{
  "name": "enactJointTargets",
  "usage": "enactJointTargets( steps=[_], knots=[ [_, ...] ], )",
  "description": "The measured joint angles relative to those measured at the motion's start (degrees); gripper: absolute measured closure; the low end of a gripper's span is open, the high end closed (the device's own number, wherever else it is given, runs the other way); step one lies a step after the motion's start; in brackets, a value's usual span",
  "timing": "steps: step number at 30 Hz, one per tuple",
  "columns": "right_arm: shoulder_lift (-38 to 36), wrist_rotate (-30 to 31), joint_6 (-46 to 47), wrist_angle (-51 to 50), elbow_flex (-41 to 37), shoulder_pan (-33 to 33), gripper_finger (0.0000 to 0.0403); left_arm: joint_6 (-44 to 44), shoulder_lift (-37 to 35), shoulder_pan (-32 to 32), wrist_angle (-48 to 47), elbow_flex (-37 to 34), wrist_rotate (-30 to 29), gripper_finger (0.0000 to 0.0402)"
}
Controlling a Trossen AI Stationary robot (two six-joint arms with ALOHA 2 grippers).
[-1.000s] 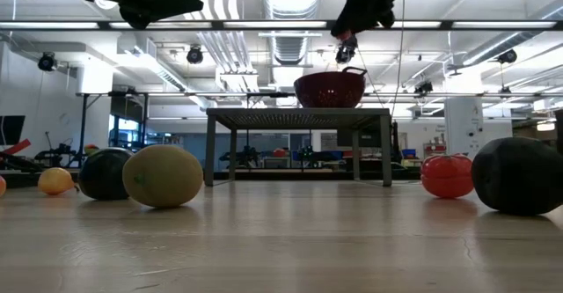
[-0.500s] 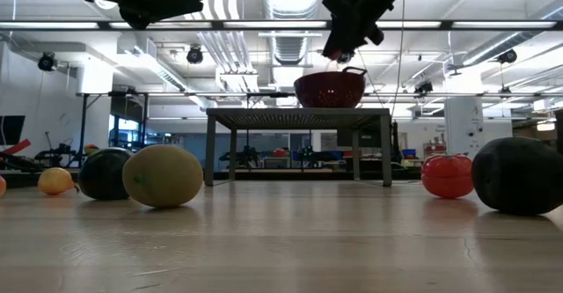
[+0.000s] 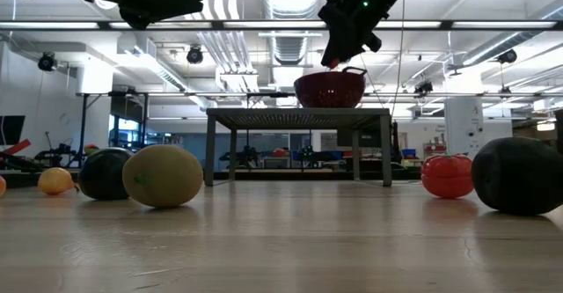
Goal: Pick & Place Fruit
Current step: Put the pear into the purple strainer bowl on the shelf
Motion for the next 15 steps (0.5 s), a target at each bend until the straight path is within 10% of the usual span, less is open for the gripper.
enactJointTargets(
  steps=[15],
  knots=[
    [0.09,-0.11,0.93,0.04,-0.09,-0.91,0.0284,0.00,0.01,0.02,0.00,0.00,0.00,0.0234]
  ],
)
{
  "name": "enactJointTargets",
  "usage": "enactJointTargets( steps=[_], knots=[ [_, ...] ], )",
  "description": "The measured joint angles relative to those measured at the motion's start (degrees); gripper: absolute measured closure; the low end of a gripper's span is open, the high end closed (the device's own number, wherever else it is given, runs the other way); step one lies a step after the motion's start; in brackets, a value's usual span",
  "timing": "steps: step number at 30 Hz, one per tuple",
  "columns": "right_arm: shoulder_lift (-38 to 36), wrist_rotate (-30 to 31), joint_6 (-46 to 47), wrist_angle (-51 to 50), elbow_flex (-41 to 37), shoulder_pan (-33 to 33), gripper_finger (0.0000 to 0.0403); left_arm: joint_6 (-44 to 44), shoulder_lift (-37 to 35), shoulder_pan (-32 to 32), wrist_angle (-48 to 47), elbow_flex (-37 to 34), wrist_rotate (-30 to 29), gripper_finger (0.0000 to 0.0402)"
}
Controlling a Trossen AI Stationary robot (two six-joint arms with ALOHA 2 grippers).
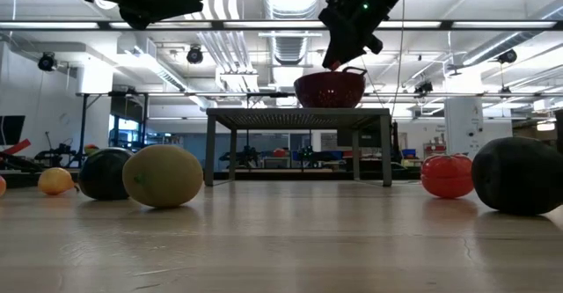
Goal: Pick & Place Fruit
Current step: Put the pear into the purple strainer bowl on the shelf
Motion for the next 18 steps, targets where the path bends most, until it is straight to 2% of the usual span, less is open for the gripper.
enactJointTargets(
  steps=[8,18],
  knots=[
    [0.00,0.02,0.36,0.13,-0.27,0.00,0.0300,0.00,-0.02,0.00,0.00,0.00,0.02,0.0234],
    [0.06,0.15,0.80,0.17,-1.55,-0.37,0.0287,0.00,-0.01,-0.01,0.02,0.00,0.00,0.0234]
  ],
)
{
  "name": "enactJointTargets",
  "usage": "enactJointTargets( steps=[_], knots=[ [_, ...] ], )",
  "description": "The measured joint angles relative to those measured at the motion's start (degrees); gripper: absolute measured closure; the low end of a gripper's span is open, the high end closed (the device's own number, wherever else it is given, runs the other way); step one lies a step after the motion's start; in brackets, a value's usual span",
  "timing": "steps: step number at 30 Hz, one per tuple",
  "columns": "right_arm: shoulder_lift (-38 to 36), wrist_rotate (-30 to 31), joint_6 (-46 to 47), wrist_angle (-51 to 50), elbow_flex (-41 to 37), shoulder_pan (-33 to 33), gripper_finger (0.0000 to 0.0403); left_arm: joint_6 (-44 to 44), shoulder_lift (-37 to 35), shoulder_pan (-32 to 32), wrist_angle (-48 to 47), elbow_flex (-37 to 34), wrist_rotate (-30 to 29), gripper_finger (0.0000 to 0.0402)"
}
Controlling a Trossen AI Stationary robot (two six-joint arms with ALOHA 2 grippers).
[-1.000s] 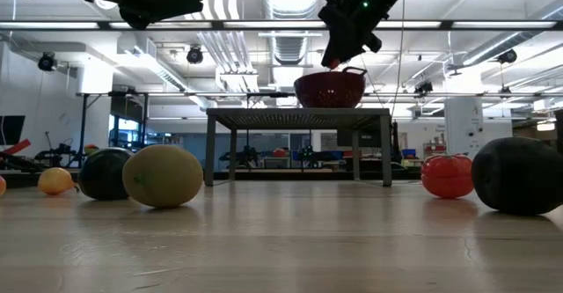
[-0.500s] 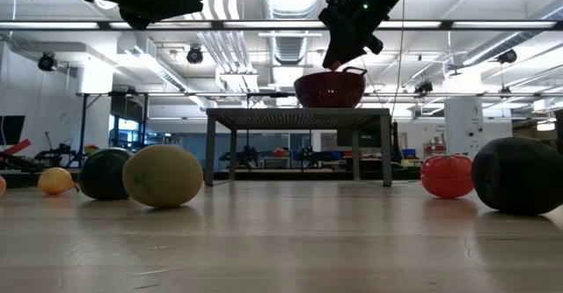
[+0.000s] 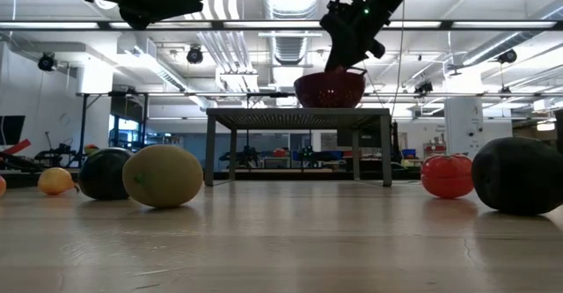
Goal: Pick & Place Fruit
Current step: Put the pear into the purple strainer bowl on the shelf
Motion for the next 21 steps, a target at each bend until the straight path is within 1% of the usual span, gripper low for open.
enactJointTargets(
  steps=[6,14,21],
  knots=[
    [0.05,0.02,0.00,2.73,-2.10,0.00,0.0300,0.00,0.00,0.00,0.00,0.00,0.01,0.0234],
    [0.37,0.02,0.03,3.39,-3.89,-0.47,0.0284,0.00,0.01,0.00,0.00,0.00,0.00,0.0234],
    [0.35,0.03,0.38,3.58,-4.04,-0.61,0.0300,0.00,-0.01,-0.01,0.00,0.00,0.02,0.0234]
  ],
)
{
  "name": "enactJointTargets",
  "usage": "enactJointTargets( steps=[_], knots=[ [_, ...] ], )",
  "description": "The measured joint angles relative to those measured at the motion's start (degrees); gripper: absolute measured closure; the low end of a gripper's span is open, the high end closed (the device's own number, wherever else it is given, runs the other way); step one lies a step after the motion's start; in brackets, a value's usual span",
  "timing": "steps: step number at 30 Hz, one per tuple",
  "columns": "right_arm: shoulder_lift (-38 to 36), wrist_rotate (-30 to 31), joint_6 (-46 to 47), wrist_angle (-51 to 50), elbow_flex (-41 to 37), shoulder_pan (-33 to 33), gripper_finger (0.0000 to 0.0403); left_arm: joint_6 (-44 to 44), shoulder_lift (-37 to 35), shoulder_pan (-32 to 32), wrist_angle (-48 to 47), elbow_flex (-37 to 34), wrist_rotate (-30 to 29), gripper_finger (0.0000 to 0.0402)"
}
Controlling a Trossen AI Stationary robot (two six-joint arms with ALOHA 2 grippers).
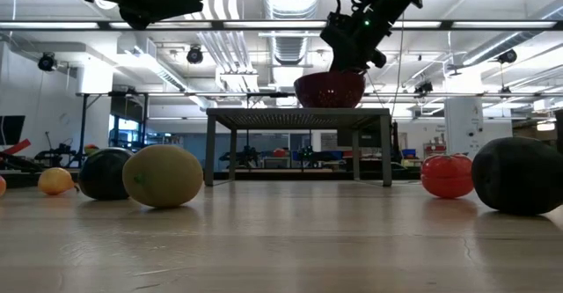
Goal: Pick & Place Fruit
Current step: Put the pear into the purple strainer bowl on the shelf
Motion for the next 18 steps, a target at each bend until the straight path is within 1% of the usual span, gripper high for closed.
enactJointTargets(
  steps=[7,14,18],
  knots=[
    [-0.02,0.00,0.73,0.01,-1.47,0.00,0.0284,0.00,0.00,0.00,0.00,0.00,-0.02,0.0234],
    [-0.02,0.02,0.62,2.31,-3.18,0.02,0.0299,0.00,0.02,0.00,0.00,0.00,0.00,0.0234],
    [-0.02,0.00,0.65,3.98,-2.90,-0.25,0.0297,0.00,0.02,0.00,0.00,0.00,-0.01,0.0234]
  ],
)
